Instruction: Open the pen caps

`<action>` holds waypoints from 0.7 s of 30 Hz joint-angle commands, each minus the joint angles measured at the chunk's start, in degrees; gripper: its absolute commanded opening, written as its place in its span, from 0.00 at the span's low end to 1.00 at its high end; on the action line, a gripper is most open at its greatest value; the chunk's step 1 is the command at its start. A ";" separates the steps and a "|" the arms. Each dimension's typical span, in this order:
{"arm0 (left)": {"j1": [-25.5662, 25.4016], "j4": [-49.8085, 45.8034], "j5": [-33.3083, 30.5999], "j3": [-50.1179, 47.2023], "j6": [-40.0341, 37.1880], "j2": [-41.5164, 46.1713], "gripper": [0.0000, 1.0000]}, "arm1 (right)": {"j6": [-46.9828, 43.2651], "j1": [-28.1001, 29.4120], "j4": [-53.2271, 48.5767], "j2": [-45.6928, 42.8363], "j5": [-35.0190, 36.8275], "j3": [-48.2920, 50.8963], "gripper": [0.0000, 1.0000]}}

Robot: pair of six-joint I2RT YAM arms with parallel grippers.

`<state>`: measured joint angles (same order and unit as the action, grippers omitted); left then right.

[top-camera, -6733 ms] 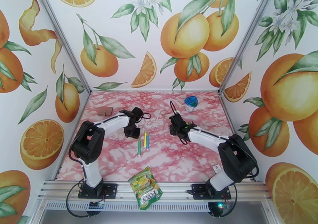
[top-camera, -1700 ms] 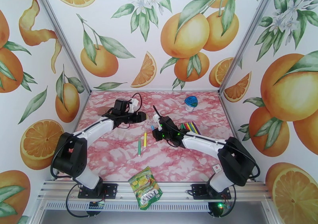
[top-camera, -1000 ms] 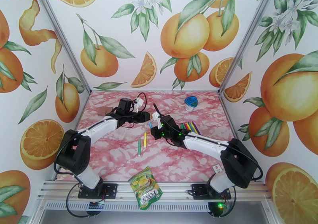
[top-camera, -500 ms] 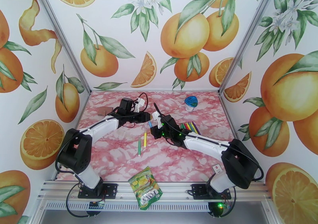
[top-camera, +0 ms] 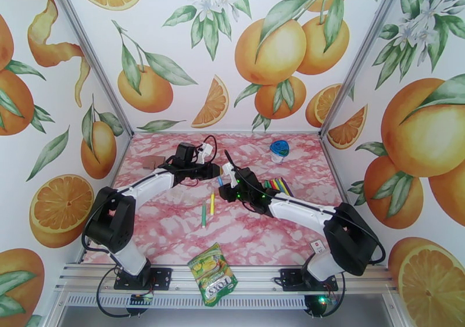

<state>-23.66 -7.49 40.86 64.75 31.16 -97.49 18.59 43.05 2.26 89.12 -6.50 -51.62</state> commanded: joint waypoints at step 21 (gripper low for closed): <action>0.02 -0.16 1.16 3.00 -0.97 1.08 0.00 | -0.74 -0.55 1.61 3.51 -3.42 -2.78 0.14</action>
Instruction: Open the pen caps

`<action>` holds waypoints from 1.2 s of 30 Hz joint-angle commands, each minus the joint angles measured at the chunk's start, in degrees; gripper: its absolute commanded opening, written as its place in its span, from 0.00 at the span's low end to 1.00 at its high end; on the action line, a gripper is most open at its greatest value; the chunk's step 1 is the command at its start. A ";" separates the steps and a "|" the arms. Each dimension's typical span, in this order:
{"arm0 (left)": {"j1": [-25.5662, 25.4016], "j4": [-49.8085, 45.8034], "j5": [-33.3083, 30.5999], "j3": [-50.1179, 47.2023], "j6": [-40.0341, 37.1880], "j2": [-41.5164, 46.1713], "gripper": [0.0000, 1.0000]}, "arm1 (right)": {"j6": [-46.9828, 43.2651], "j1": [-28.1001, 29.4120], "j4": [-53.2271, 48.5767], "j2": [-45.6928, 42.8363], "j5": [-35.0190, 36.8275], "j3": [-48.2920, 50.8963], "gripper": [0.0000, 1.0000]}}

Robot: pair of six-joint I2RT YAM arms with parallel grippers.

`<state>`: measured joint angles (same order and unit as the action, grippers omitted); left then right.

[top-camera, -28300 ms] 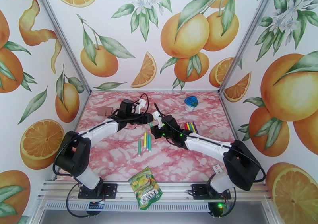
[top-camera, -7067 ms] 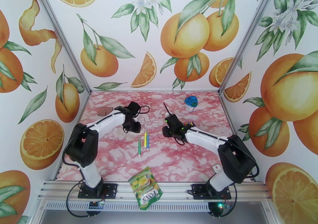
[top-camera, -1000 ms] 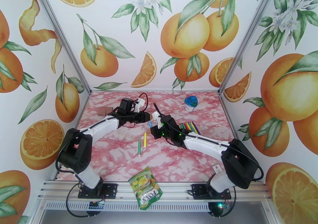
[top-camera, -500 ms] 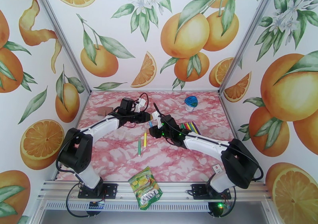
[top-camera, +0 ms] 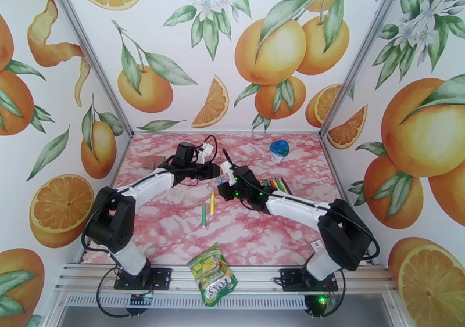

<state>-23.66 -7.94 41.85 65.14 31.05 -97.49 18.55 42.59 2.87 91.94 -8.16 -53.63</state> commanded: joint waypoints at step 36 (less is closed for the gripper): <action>8.34 7.59 -8.54 8.27 13.40 -2.86 0.00 | -5.96 0.18 6.51 -7.33 -1.64 13.34 0.00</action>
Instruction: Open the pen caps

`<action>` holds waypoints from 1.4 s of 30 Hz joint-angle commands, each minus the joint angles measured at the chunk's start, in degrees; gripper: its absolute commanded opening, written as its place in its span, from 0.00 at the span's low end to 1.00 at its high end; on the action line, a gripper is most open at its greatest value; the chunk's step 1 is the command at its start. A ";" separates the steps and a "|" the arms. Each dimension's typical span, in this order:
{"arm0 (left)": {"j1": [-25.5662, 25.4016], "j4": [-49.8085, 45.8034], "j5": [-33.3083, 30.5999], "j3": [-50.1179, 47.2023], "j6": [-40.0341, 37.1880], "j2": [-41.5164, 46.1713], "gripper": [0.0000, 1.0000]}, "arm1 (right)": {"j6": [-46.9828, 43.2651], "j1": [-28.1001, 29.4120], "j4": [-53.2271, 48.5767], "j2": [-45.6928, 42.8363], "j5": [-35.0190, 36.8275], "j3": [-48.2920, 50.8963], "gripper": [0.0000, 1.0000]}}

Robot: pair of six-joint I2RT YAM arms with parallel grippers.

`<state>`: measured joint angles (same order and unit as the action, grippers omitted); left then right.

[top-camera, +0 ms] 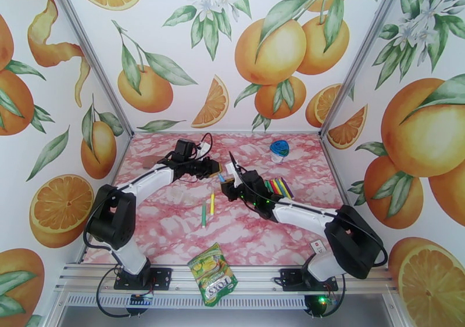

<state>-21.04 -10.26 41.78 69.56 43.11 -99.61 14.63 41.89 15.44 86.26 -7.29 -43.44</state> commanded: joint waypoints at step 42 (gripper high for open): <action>9.77 -39.06 -56.63 2.34 -35.88 4.49 0.00 | 8.94 -11.83 -20.30 4.11 18.85 -4.25 0.00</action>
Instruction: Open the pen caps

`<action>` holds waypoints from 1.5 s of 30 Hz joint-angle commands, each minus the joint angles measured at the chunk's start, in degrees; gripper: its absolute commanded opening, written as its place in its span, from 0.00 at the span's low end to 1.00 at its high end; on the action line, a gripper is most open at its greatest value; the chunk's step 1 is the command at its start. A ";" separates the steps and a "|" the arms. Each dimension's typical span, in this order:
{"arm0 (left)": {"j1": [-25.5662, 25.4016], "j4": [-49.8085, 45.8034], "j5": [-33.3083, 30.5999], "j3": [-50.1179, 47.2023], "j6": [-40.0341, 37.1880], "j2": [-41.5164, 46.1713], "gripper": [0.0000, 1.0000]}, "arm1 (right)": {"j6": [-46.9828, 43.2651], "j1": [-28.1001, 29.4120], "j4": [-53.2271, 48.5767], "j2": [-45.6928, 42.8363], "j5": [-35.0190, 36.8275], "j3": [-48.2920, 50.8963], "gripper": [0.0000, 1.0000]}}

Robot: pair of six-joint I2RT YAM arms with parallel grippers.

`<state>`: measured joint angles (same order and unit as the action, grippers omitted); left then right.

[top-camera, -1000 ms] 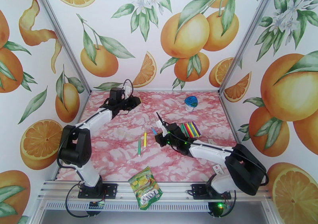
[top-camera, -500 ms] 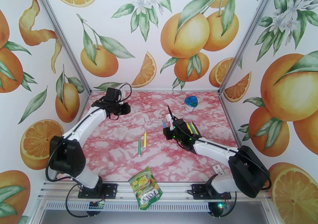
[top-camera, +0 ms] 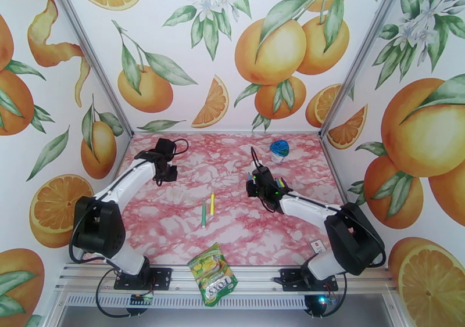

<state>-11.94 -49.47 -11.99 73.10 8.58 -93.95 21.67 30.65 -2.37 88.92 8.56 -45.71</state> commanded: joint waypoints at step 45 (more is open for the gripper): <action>3.62 9.31 2.48 -5.34 -3.31 -13.31 0.11 | 5.86 -5.09 -11.33 13.10 10.06 -7.47 0.03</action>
<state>-8.64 -41.56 -10.98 67.57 5.58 -106.83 26.76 25.80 -11.73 100.88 16.56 -51.88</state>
